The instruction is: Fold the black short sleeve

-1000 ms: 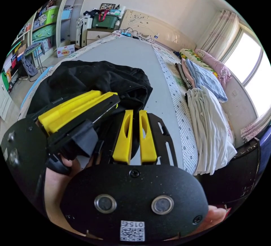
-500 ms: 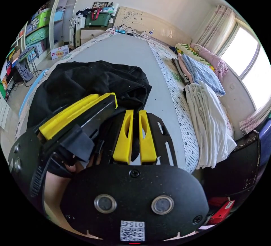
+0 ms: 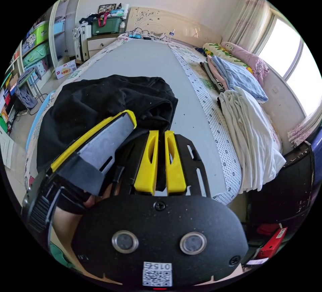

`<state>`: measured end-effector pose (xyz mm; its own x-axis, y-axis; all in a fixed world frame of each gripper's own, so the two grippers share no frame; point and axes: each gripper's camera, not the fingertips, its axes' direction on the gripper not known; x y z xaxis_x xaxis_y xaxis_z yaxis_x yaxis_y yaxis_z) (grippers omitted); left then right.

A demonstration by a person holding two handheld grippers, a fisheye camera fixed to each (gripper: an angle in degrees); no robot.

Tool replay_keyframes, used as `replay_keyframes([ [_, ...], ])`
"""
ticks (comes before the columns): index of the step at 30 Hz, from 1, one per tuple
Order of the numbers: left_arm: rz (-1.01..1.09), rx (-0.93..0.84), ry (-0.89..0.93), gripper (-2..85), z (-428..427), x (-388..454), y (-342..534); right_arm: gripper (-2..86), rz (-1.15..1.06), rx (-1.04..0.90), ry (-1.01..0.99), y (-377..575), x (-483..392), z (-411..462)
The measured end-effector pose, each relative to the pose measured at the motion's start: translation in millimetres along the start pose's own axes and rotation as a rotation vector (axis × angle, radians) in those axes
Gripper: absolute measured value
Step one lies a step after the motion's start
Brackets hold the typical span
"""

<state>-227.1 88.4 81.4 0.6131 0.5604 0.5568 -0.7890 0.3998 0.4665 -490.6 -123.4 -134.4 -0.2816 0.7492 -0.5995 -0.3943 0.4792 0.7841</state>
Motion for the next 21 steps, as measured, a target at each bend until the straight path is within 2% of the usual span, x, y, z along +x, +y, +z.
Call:
replay_keyframes([
  [21, 0.011, -0.005, -0.003, 6.0, 0.5, 6.8, -14.7, 2.7, 0.003, 0.003, -0.006, 8.8, -6.3, 14.5],
])
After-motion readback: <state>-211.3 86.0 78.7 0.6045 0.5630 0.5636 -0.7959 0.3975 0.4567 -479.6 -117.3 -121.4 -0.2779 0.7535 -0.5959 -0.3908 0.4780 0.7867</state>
